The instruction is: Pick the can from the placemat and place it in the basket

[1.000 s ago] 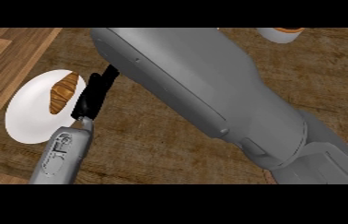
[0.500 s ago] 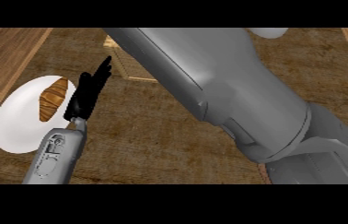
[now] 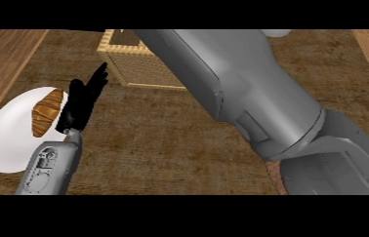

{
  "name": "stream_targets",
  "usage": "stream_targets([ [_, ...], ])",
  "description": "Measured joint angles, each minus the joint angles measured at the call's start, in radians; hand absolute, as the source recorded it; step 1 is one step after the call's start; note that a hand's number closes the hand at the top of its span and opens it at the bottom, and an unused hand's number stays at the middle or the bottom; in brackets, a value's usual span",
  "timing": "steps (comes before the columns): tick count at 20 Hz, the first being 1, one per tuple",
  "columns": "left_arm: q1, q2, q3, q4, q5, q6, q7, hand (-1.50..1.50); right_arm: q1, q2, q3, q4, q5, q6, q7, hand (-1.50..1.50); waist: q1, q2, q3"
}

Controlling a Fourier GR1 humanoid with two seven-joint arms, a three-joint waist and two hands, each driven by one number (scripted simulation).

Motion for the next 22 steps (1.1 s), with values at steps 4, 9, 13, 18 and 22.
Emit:
stream_targets([
  [4,0.007,-0.013,-0.002,-0.002,-0.008,0.016,0.001,0.0,0.027,0.001,-0.009,0.016,-0.021,-0.017,-0.041,1.5,-0.012,-0.001,0.001],
  [9,0.006,0.001,0.009,-0.006,-0.001,0.002,0.002,0.0,0.094,0.002,0.006,0.045,-0.027,-0.053,-0.097,1.5,-0.012,0.001,0.001],
  [13,0.022,0.007,0.011,-0.014,0.001,-0.006,-0.006,0.0,0.157,0.002,-0.014,0.041,-0.066,-0.105,-0.119,1.5,-0.009,0.001,0.002],
  [18,0.03,0.001,0.008,-0.012,0.0,-0.008,-0.02,0.0,0.231,0.001,-0.048,0.023,-0.125,-0.208,-0.143,-1.5,-0.008,0.002,0.002],
  [22,0.012,-0.001,0.013,-0.005,0.002,-0.007,-0.011,0.0,0.269,0.001,-0.048,0.011,-0.149,-0.299,-0.187,-1.5,-0.007,0.003,0.002],
])
